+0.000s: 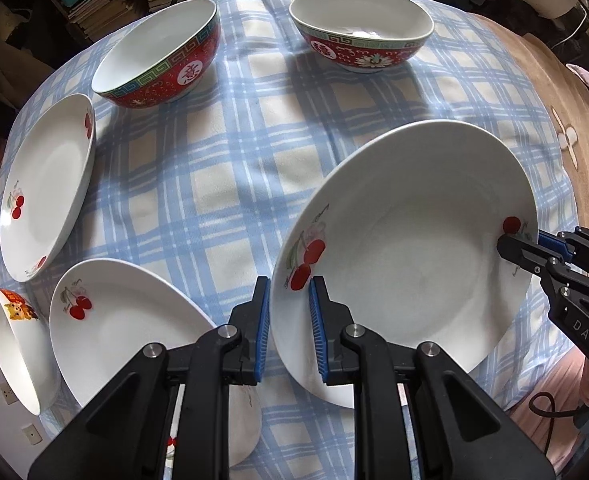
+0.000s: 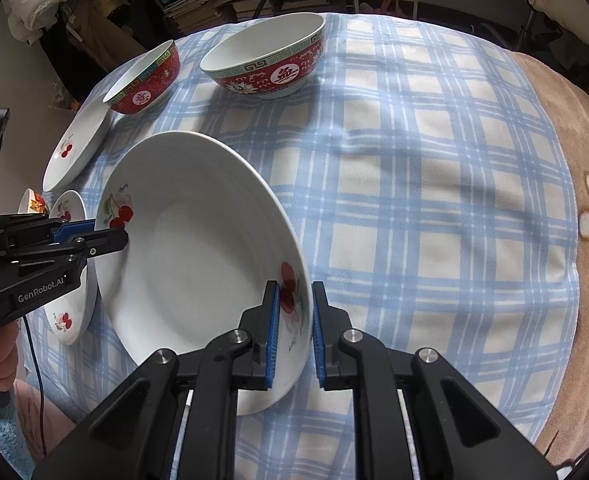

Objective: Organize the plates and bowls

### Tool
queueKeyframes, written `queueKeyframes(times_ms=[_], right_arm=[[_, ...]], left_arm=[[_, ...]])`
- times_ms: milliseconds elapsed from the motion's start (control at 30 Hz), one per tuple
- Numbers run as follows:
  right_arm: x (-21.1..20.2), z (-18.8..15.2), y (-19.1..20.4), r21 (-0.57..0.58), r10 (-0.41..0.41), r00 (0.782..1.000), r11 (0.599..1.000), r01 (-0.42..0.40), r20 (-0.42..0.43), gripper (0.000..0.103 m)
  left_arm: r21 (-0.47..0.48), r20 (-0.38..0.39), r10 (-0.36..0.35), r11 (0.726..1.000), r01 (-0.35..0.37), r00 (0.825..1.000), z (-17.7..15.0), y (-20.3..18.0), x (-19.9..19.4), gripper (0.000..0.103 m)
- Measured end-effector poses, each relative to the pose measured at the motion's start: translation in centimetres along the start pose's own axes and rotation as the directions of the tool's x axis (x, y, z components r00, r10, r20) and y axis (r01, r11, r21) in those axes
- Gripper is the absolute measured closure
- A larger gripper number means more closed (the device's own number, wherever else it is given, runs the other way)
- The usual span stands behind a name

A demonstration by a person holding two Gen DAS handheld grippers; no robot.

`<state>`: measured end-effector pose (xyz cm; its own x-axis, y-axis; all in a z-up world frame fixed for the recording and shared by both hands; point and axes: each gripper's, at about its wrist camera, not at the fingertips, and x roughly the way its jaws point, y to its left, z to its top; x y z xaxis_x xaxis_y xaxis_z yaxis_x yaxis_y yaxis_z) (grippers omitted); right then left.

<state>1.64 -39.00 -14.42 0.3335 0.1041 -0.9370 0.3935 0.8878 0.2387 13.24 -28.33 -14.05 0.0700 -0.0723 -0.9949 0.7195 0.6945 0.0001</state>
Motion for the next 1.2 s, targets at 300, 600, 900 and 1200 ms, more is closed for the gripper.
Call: queueKeyframes(times_ms=[300,600,900,1200], right_arm=[[0.0,-2.2,-0.5,0.021,0.019,0.999,1.0,-0.018,-0.041,0.087],[-0.3,-3.3,-0.1,-0.002,0.004,0.999,1.0,-0.004,-0.043,0.086],[1.1,-3.3,0.6,-0.015,-0.003,0.997,1.0,0.002,-0.073,0.086],[1.7,-3.2,1.0,-0.015,-0.008,0.997,1.0,0.007,-0.077,0.086]], left_arm=[[-0.018,-0.032,-0.01,1.0,0.009,0.999,-4.0,-1.4,0.0,0.084],[-0.058,-0.036,-0.029,0.998,0.027,0.999,-7.6,-1.0,-0.1,0.084],[-0.101,-0.055,-0.037,0.994,0.031,0.998,-7.7,0.3,1.4,0.084],[-0.124,-0.051,-0.056,0.991,0.049,0.997,-7.4,2.2,2.0,0.084]])
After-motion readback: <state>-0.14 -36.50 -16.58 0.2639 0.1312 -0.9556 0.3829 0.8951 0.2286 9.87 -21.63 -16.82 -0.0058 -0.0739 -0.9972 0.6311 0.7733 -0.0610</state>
